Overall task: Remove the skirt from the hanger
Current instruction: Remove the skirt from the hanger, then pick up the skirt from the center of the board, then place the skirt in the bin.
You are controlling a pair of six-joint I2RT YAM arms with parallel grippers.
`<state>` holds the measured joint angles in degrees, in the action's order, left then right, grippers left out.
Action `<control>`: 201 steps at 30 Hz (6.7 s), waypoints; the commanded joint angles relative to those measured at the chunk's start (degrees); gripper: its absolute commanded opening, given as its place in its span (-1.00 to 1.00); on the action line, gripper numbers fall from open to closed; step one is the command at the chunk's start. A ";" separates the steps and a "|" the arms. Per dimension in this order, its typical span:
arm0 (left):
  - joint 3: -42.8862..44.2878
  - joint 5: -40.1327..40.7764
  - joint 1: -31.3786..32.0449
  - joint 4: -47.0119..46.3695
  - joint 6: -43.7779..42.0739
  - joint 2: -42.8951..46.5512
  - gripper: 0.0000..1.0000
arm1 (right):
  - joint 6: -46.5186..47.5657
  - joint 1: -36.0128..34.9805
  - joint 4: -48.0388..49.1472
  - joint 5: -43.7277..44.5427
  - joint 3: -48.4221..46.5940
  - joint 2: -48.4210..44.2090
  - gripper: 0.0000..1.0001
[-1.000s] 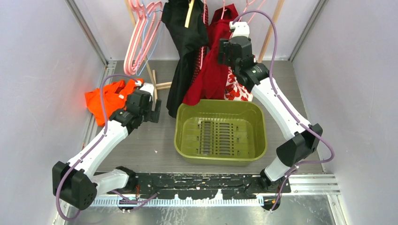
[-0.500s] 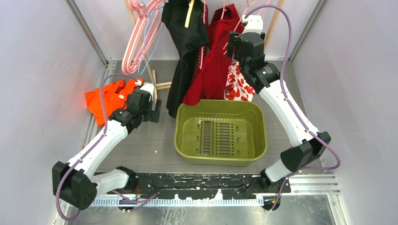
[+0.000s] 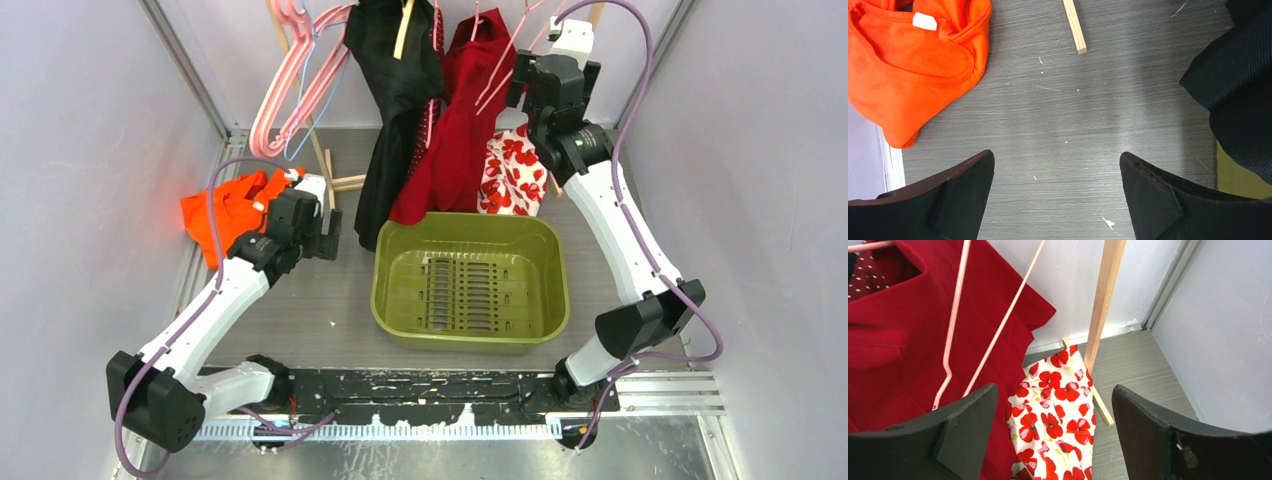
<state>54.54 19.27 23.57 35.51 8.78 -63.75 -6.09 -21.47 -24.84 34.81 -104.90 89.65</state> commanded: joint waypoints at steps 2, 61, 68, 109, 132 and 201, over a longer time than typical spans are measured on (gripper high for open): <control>2.10 -1.09 0.19 -0.52 1.26 0.83 0.89 | -1.43 0.23 1.40 2.29 -2.02 1.51 0.78; 2.21 -0.74 0.16 3.34 2.11 -1.95 0.88 | -18.89 4.11 -1.36 -15.95 20.99 14.63 0.00; 2.49 -1.10 0.16 3.44 2.28 -1.59 0.87 | -19.25 4.60 -2.23 -17.16 20.95 13.44 -0.99; 0.12 -1.47 0.20 3.58 3.11 4.05 0.86 | 0.98 5.24 0.19 -5.62 -2.60 -8.79 -0.99; 3.60 -5.88 0.16 1.09 1.89 -0.93 0.84 | -20.15 4.26 -17.81 -56.17 -10.48 -30.54 -0.99; 2.00 -4.86 0.16 0.14 4.44 -1.31 0.82 | -6.49 -3.40 -15.07 -32.54 -4.47 -11.19 -0.15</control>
<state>54.13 14.33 23.57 37.91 12.05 -66.15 -14.35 -24.47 -47.37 -2.68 -101.43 72.44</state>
